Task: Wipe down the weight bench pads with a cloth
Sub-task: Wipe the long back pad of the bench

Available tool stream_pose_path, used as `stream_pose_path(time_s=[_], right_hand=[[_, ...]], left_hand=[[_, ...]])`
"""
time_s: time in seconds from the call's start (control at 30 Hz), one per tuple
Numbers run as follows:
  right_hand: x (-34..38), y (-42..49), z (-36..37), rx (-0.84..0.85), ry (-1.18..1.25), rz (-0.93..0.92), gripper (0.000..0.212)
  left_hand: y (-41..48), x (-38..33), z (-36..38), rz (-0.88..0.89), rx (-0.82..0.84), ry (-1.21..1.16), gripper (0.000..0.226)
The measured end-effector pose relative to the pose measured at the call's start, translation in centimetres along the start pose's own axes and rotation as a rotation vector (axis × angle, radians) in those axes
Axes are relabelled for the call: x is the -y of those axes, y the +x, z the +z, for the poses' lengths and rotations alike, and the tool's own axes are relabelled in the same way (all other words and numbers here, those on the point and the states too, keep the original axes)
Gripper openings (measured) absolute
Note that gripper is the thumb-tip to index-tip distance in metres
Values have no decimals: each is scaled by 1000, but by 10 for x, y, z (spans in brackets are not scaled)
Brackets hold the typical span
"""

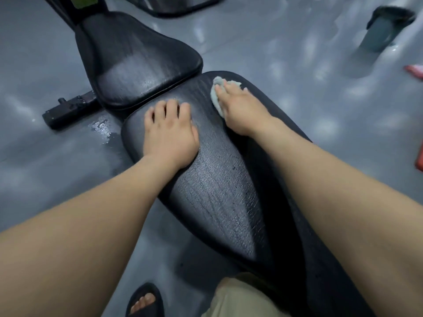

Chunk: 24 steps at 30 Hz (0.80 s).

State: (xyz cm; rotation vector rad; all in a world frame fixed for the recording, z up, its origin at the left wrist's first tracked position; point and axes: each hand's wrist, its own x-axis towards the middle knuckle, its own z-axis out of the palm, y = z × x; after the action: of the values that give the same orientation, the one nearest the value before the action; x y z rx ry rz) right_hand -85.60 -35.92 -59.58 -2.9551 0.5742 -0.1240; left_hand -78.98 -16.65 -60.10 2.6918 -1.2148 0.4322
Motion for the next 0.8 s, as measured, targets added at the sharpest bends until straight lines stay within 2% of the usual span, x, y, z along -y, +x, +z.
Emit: stream_pose_path(time_s=[0.07,0.13,0.23,0.3,0.4,0.57,0.63,0.8], right_hand=[[-8,21,-3,-46,-20,78,56],[-6,36,0,-106,-12,79,47],[12,51,6,-150,49,-106,38],[28,59,12,-141,98,-255,40],[40,67,14,-116,87,-319,45],[19,75,-5,-155,66,-223,44],[0,76,-7,-175,72,-108,45],[-50,69,-7,-76,143,217,37]], left_hand=[[2,2,1,-8,-23,0,36],[3,3,2,-12,-34,11,35],[1,2,3,-14,-32,23,37],[3,2,3,-14,-30,34,36],[4,3,4,-19,-37,39,35],[4,3,5,-31,-33,28,35],[5,3,5,-35,-29,20,35],[5,2,8,-46,-47,19,33]])
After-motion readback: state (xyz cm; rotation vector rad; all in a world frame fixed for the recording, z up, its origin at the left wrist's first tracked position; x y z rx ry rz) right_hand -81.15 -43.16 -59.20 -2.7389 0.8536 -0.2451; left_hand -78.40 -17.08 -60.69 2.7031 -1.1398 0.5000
